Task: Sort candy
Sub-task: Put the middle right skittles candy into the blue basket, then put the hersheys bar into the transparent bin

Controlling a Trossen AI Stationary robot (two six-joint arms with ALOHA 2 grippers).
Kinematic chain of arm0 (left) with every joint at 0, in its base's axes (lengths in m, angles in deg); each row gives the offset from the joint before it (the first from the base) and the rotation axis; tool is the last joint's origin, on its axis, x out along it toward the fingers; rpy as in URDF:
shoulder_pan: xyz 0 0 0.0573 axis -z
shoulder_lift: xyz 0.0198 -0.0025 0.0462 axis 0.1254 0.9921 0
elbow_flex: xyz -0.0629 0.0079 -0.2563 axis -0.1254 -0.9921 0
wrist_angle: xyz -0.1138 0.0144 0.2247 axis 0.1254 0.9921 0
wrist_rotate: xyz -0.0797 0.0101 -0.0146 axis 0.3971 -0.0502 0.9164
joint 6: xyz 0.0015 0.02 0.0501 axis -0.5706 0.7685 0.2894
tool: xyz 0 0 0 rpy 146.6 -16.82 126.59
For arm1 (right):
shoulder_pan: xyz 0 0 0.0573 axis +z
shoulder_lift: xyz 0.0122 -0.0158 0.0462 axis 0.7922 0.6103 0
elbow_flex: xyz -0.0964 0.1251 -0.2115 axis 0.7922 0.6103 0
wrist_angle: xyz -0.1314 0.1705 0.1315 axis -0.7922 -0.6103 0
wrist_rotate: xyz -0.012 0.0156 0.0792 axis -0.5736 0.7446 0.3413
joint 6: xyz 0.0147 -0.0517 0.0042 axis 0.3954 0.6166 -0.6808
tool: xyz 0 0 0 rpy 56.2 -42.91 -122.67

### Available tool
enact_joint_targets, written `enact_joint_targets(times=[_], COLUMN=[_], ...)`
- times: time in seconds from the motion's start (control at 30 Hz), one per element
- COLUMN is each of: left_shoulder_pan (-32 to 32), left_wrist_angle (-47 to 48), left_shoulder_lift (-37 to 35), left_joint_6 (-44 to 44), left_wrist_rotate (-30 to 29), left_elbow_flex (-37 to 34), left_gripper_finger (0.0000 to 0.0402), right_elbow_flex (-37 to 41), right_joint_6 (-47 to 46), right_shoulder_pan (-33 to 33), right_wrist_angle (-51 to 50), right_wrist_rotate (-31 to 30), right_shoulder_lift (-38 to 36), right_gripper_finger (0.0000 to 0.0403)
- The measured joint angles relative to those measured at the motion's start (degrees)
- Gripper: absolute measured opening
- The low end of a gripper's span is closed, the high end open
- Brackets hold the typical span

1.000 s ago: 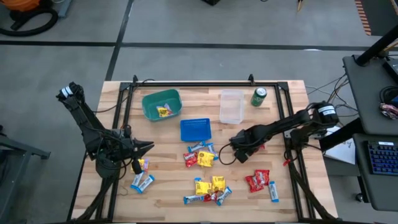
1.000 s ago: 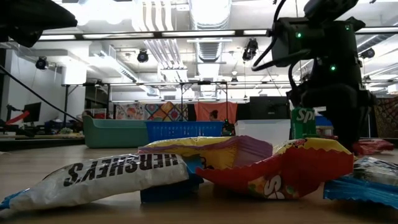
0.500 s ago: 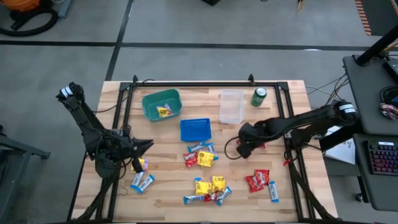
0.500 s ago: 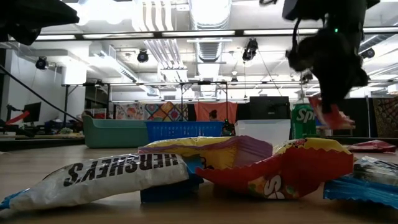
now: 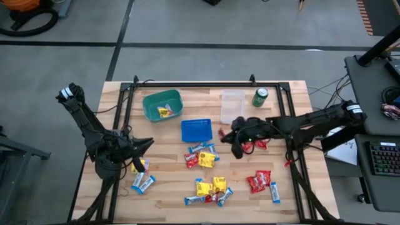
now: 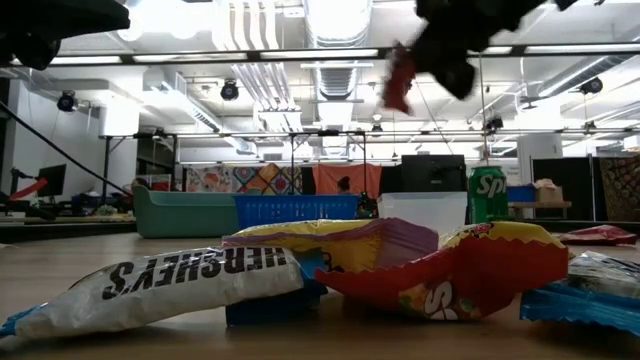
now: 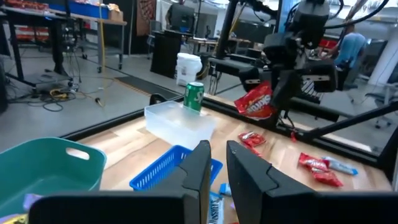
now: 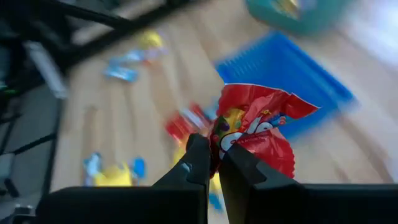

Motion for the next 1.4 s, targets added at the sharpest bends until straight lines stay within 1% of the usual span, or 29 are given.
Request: enact_joint_targets(times=[0.17,0.23,0.3,0.4,0.47,0.57,0.63,0.77,0.97,1.1,1.2,1.3,1.4], left_shoulder_pan=[0.0,0.0,0.1,0.1,0.1,0.1,0.1,0.1,0.1,0.1,0.1,0.1,0.0], left_wrist_angle=[-1.4,-1.8,-2.3,-3.0,-3.5,-3.9,-3.9,-4.0,-4.3,-4.4,-4.3,-4.3,-4.2], left_shoulder_lift=[0.0,0.0,0.2,0.5,0.7,1.0,1.4,2.4,3.8,4.7,6.2,7.8,9.6], left_joint_6=[0.0,0.0,0.0,0.0,0.0,-0.3,-1.0,-2.9,-6.9,-12.8,-16.8,-22.0,-27.6], left_wrist_rotate=[0.1,0.9,1.0,1.0,1.0,1.2,2.2,2.8,4.6,8.8,10.9,13.9,18.6], left_elbow_flex=[0.0,0.0,0.0,0.0,0.0,0.0,0.0,0.0,0.0,0.0,0.0,0.0,0.0], left_gripper_finger=[0.0036,0.0036,0.0036,0.0036,0.0036,0.0036,0.0036,0.0036,0.0036,0.0036,0.0036,0.0036,0.0036], right_elbow_flex=[0.0,0.0,0.0,-1.7,-3.0,-5.9,-8.6,-14.2,-21.1,-22.8,-23.1,-23.0,-22.8], right_joint_6=[9.7,12.0,12.9,13.0,11.9,10.9,10.9,10.7,13.0,15.9,17.4,18.4,19.4], right_shoulder_pan=[0.0,-0.1,-0.6,-2.4,-3.6,-4.8,-5.4,-6.5,-7.0,-7.0,-6.8,-6.8,-6.8], right_wrist_angle=[15.5,20.8,25.3,26.5,26.3,23.8,19.7,11.6,4.5,3.3,2.2,1.2,-0.9], right_wrist_rotate=[3.1,2.7,-0.4,-5.8,-8.2,-8.1,-8.2,-8.5,-8.6,-8.3,-7.5,-5.2,-3.0], right_shoulder_lift=[7.8,11.7,15.7,21.1,24.3,28.0,29.8,33.0,36.1,35.6,33.6,30.8,28.1], right_gripper_finger=[0.0017,0.0017,0.0017,0.0017,0.0017,0.0022,0.0036,0.0084,0.0158,0.0181,0.0184,0.0185,0.0185])
